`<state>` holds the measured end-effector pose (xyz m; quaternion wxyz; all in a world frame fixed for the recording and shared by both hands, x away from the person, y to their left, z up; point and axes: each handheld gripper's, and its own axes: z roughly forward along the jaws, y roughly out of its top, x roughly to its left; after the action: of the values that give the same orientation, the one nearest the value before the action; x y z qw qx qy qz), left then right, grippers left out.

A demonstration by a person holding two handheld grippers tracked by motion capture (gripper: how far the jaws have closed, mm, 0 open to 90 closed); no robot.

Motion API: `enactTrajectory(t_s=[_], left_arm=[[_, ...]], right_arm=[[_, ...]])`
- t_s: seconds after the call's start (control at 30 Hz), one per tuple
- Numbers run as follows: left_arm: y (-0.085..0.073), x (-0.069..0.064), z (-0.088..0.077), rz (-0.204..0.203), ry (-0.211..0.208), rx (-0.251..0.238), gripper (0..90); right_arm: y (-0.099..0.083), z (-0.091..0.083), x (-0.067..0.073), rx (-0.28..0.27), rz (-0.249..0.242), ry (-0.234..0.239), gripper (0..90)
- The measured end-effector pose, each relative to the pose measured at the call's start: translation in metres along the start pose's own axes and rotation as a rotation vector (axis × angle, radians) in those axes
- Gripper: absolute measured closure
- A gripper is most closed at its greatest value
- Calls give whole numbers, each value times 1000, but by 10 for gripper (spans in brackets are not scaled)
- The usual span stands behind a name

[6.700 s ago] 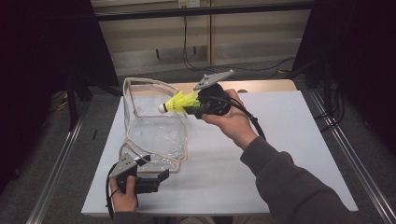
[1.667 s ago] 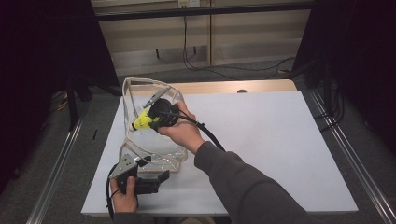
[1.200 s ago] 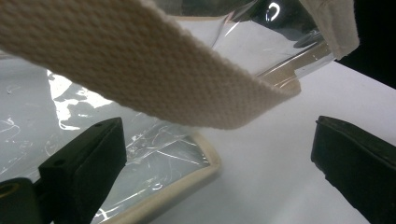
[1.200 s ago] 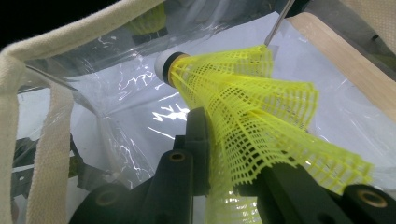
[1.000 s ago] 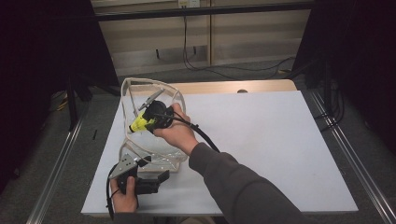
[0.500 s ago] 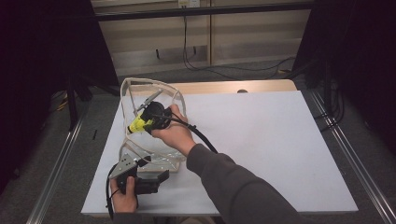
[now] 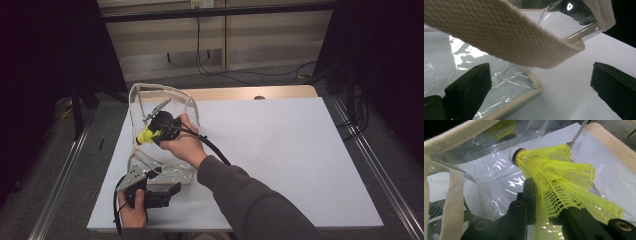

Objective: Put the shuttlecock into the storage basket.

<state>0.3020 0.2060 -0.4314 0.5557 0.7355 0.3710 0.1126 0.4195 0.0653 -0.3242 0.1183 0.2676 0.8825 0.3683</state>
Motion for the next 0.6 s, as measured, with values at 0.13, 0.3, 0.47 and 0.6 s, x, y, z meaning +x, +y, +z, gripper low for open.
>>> enactTrajectory(t_s=[0.13,0.3,0.47,0.6], left_arm=[[0,0,0,-2,5,-6,34],[0,0,0,-2,5,-6,34],[0,1,0,-2,0,-3,34],[0,1,-1,6,1,3,34]], right_arm=[[0,2,1,6,-3,2,793],[-1,5,1,16,-3,1,793],[-2,8,0,20,2,4,792],[-2,9,1,25,-6,4,791]])
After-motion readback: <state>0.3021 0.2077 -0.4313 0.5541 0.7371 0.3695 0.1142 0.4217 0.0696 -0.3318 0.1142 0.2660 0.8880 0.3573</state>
